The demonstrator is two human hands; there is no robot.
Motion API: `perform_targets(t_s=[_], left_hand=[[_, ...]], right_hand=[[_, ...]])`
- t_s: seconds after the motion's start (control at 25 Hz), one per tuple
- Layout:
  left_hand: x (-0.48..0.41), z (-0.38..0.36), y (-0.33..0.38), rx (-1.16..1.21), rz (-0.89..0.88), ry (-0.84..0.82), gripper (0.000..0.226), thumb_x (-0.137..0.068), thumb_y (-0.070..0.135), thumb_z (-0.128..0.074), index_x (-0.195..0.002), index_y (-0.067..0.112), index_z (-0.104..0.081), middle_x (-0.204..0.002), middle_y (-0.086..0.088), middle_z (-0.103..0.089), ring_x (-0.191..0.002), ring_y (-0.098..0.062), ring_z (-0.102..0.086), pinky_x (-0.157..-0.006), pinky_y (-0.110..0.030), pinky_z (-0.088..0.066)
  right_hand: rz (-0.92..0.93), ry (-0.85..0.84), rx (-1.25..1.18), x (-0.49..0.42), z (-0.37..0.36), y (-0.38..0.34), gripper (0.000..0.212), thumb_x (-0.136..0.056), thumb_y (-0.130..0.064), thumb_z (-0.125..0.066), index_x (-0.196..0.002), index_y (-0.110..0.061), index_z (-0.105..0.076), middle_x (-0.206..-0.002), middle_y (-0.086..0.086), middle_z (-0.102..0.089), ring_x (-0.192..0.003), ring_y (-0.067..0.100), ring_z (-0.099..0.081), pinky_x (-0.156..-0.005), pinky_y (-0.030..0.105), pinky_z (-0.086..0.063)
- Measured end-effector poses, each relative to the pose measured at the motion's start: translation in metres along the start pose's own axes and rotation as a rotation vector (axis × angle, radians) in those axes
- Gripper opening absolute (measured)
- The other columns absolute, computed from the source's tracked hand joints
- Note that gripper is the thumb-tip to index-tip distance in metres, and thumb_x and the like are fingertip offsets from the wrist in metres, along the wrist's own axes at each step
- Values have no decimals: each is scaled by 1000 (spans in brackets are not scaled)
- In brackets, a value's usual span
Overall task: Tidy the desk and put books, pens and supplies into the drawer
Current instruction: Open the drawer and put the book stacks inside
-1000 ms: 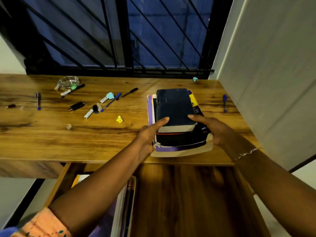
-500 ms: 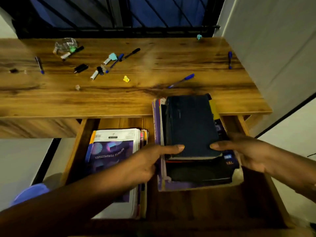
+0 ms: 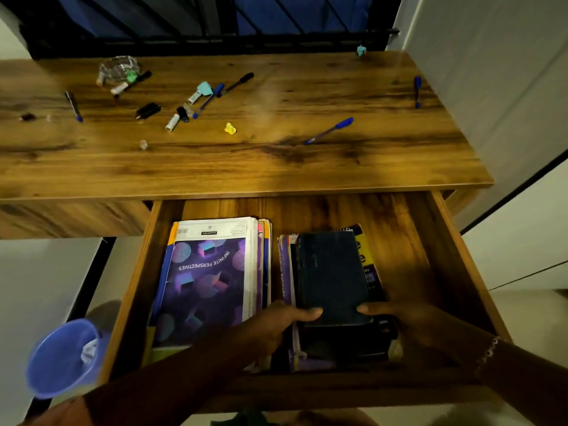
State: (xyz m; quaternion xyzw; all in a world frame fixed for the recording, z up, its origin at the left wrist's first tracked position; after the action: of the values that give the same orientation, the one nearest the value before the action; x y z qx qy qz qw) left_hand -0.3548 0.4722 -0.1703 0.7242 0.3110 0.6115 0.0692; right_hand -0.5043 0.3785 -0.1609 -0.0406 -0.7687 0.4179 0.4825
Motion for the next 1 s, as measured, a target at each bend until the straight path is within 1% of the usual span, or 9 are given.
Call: perform_targets(t_s=[0.08, 0.24, 0.36, 0.44, 0.56, 0.68, 0.8, 0.92, 1.0], left_hand=[[-5, 8, -3, -65, 0, 47, 86, -54, 21, -83, -129, 5, -44, -124, -14, -58, -113, -30, -56, -98, -48, -46], [3, 11, -6, -237, 7, 142, 66, -79, 17, -69, -135, 7, -35, -135, -12, -47, -123, -29, -48, -104, -43, -41], [12, -5, 13, -433, -202, 128, 61, -85, 16, -63, -137, 13, -32, -140, -9, -42, -127, -24, -44, -106, -38, -40], [21, -15, 36, -795, -447, 179, 75, -86, 28, -61, -145, 19, -17, -152, -5, -19, -139, -24, -23, -113, -42, -28], [18, -25, 37, -1329, -622, 226, 94, -75, 68, -39, -148, 25, 1, -154, 1, 21, -141, -21, 20, -118, -48, -4], [13, -20, 27, -1441, -649, 192, 106, -60, 78, -16, -148, 22, 2, -152, 0, 27, -130, -12, 30, -116, -43, 1], [18, -9, 29, -1500, -656, 120, 98, -70, 73, -28, -148, 22, 0, -155, 2, 19, -130, -5, 25, -117, -41, 1], [27, 3, 23, -1514, -690, 23, 117, -55, 91, -27, -148, 25, 2, -149, 13, 22, -132, -4, 23, -115, -35, 5], [34, 7, 10, -1566, -693, -32, 126, -47, 97, -27, -147, 28, 8, -142, 17, 28, -131, -5, 25, -109, -33, 11]], right_hand=[[3, 13, 10, -7, -2, 8, 67, -54, -9, -79, -118, -14, -58, -106, 4, -71, -98, 22, -67, -72, 32, -56], [8, -57, 31, -12, -9, 11, 65, -55, -14, -84, -115, -17, -59, -103, 1, -72, -96, 18, -68, -72, 28, -56], [26, -103, 135, -15, -11, 13, 85, -32, -36, -93, -110, -22, -61, -104, -1, -73, -96, 14, -69, -71, 24, -56], [44, -79, 173, -14, -10, 15, 89, -29, -41, -92, -110, -25, -60, -104, -3, -72, -94, 11, -69, -69, 21, -56], [81, -89, 232, -17, -19, 15, 77, -50, -33, -88, -119, -24, -55, -109, -2, -69, -98, 10, -67, -77, 24, -55], [113, -42, 334, -14, -22, 10, 65, -60, -26, -79, -119, -25, -53, -111, -7, -65, -92, 0, -64, -71, 15, -53], [205, 152, 701, -1, -17, -6, 74, -66, -48, -74, -129, -25, -44, -136, 0, -49, -112, 7, -53, -89, 15, -47], [494, 512, 1385, 28, -43, -35, 100, -75, -82, -24, -142, -8, -30, -144, 15, -39, -127, 30, -46, -103, 43, -42], [682, 425, 1539, 42, -87, -43, 101, -79, -78, -12, -142, -1, -28, -146, 19, -36, -133, 30, -37, -108, 46, -28]])
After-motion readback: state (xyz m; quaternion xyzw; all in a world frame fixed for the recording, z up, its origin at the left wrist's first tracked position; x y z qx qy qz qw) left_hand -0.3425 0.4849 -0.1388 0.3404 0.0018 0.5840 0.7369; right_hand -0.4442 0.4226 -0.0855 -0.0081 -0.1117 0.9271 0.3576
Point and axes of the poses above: each hand's wrist, its own x-axis away from the middle knuckle, its own z-axis out of the back of the hand, y = z × x, the point moved 9 cm from there along -x, towards the middle knuckle
